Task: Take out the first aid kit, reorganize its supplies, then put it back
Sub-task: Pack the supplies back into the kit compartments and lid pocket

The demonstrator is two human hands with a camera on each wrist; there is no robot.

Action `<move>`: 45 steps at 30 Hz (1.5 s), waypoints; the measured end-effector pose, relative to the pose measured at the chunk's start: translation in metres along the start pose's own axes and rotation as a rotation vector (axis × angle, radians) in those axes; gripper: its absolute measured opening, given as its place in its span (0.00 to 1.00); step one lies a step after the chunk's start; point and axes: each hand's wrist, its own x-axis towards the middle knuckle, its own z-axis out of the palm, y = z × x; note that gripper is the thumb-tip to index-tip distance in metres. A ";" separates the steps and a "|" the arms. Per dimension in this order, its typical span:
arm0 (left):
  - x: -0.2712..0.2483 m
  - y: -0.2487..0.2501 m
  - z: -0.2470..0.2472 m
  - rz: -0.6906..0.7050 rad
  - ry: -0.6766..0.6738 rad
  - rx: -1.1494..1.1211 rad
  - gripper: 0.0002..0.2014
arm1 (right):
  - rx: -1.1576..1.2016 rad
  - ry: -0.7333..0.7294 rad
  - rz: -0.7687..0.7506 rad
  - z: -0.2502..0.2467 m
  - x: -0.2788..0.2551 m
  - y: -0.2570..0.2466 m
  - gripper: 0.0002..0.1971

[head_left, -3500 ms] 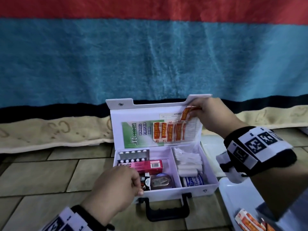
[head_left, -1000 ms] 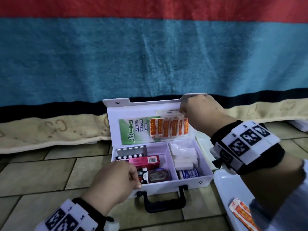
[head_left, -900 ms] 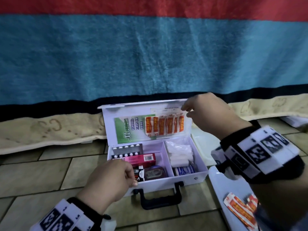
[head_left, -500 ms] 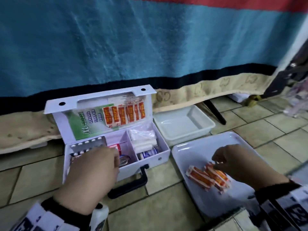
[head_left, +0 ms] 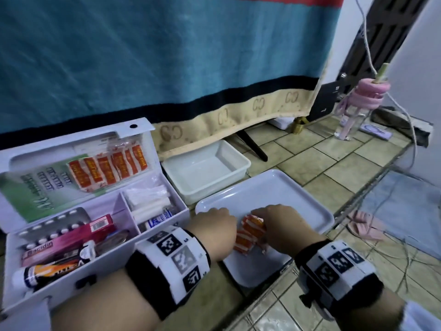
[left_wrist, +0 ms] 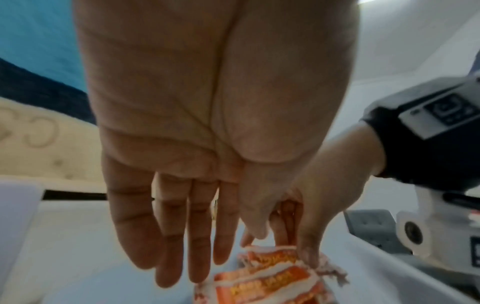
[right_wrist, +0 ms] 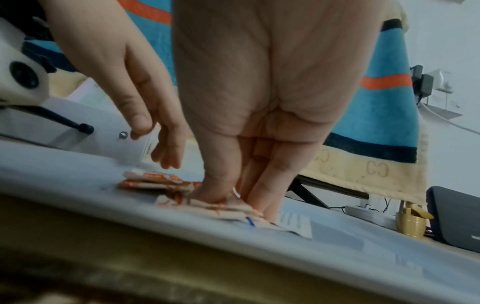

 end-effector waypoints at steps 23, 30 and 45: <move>0.010 -0.011 -0.012 -0.123 0.189 -0.221 0.10 | 0.111 0.116 0.050 0.001 -0.005 -0.002 0.09; -0.022 -0.026 -0.028 -0.187 0.466 -0.339 0.04 | 0.284 0.269 0.307 -0.025 0.002 0.010 0.07; -0.200 -0.209 0.007 -0.481 0.473 -0.347 0.11 | 0.742 0.187 -0.483 -0.124 0.051 -0.179 0.05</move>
